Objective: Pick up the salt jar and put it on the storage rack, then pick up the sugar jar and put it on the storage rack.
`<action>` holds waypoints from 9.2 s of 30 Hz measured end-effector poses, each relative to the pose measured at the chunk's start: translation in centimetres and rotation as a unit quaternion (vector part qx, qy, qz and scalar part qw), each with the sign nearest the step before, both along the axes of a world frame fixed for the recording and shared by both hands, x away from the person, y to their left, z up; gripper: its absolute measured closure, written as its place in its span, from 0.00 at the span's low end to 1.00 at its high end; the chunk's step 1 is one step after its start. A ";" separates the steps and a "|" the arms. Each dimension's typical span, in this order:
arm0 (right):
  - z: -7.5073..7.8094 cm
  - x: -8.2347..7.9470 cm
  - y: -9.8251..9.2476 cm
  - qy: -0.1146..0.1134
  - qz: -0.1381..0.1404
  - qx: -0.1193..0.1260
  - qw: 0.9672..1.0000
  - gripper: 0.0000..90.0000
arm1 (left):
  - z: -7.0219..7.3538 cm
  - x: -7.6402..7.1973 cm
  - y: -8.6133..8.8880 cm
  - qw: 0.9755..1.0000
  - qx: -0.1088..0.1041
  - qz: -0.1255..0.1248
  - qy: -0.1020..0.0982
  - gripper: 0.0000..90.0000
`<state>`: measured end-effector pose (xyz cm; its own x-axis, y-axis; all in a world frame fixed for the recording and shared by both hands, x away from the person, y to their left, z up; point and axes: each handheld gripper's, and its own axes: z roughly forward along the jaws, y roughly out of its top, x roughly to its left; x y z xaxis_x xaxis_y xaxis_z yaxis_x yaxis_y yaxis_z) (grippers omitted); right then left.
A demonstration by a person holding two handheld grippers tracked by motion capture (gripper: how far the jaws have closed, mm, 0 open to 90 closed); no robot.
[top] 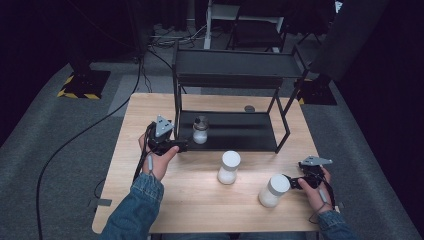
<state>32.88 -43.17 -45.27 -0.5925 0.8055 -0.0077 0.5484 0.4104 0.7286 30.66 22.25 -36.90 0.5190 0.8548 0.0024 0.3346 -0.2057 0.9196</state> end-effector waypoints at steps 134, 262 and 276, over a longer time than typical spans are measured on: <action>0.0 0.1 0.1 0.000 -0.001 -0.001 1.000 0.02 | -8.3 -6.4 7.1 0.975 0.073 0.109 0.179 0.04; 14.2 1.2 5.9 -0.063 0.091 0.053 0.992 0.05 | -8.2 -6.2 7.4 0.975 0.077 0.100 0.182 0.02; 14.7 1.4 7.4 -0.066 0.107 0.058 0.990 0.05 | -8.2 -6.2 7.4 0.975 0.076 0.100 0.181 0.02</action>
<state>34.30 -35.82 -30.61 -0.7503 0.6610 -0.0107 0.3545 0.4160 0.8374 24.43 29.67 -45.15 0.3316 0.9433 -0.0155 0.6799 -0.2275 0.6971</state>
